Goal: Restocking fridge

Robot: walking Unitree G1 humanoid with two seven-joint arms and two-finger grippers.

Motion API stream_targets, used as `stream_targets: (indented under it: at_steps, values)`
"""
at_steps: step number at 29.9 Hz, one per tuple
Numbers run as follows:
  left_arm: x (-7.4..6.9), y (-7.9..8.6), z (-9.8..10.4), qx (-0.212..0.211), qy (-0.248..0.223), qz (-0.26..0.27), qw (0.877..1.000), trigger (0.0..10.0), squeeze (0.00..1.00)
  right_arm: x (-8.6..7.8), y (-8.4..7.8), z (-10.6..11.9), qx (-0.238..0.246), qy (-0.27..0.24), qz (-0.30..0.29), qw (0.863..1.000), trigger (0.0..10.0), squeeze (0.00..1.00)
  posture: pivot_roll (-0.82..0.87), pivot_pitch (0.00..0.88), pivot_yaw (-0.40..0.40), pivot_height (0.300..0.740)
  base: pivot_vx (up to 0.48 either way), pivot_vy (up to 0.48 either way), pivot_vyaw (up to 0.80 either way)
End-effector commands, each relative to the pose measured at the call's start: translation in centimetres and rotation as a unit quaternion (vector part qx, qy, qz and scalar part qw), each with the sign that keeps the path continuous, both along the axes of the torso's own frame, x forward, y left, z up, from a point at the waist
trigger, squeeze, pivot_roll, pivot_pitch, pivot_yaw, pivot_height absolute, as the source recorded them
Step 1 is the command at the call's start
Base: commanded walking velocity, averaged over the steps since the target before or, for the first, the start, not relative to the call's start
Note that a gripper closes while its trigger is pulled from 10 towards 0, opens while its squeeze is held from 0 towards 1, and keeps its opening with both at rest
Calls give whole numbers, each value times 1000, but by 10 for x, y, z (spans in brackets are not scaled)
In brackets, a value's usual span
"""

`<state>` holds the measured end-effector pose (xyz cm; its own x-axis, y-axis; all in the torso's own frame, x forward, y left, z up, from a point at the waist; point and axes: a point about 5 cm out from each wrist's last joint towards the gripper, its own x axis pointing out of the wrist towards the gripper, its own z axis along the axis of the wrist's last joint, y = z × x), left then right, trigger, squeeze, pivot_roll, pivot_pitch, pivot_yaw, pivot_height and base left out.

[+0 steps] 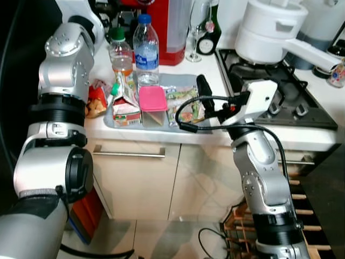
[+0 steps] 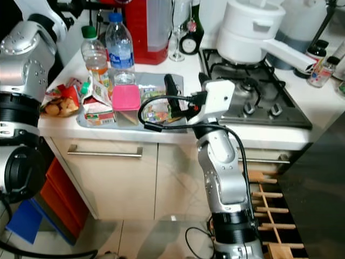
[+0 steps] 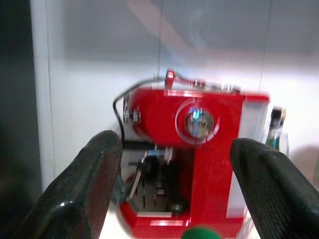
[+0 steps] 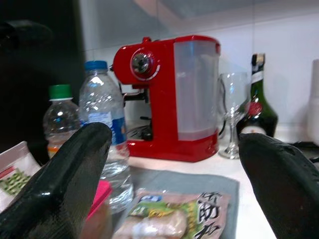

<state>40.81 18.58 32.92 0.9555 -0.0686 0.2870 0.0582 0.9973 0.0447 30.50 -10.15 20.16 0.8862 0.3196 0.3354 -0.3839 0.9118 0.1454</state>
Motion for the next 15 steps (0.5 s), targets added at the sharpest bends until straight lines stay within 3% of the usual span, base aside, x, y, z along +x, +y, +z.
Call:
stream_targets:
  at_steps: [1, 15]
  values:
    - [4, -5, -13, 14, 35, -8, 999, 10000, 0, -3, 2, 5, 0, -4, 15, 1000, 10000, 0, -74, 0, -32, 740, 0, 0, 0]
    - [8, -14, -33, 12, 72, -32, 997, 10000, 0, -4, 4, -3, -6, 18, 30, 999, 10000, 0, -77, 0, -40, 740, 0, 0, 0]
